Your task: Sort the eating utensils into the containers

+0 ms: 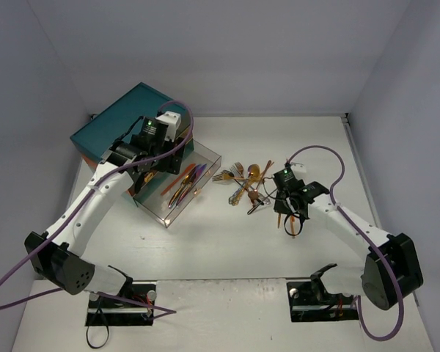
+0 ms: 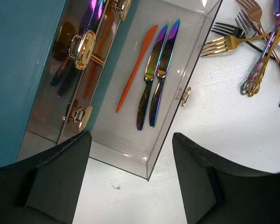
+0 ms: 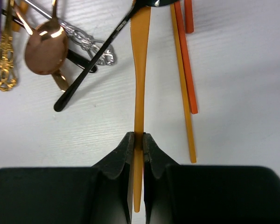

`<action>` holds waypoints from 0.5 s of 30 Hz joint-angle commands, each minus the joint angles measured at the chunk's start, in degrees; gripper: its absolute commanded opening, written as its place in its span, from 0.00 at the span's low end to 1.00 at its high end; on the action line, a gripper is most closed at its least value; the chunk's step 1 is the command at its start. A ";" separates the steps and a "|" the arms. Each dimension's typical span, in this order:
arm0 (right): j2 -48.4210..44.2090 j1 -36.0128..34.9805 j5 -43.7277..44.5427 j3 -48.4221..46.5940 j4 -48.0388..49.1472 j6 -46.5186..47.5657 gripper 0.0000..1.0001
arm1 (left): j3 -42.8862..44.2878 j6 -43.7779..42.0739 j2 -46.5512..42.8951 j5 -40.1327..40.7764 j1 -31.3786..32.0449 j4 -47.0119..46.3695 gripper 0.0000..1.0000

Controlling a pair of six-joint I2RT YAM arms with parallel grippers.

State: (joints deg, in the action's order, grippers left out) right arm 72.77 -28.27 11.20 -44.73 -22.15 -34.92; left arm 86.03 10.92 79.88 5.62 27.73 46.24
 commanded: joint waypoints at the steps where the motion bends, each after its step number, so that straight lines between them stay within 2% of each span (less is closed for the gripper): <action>1: -1.94 -0.29 -0.01 -6.04 -7.04 -0.30 0.00 | 3.59 0.22 -0.25 -1.03 -0.13 -1.33 0.67; 9: -3.47 -0.29 3.06 -5.06 -8.33 -2.96 0.00 | 2.78 0.97 -1.23 -1.67 -0.13 -1.33 0.67; 15: -6.32 -0.80 1.90 -12.59 -4.88 -5.01 0.00 | 2.65 0.79 -3.62 -1.33 -0.13 -1.24 0.67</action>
State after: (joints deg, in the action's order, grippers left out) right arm 69.60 -28.29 11.90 -49.97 -29.65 -37.14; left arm 86.26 11.18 80.12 4.27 27.73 46.26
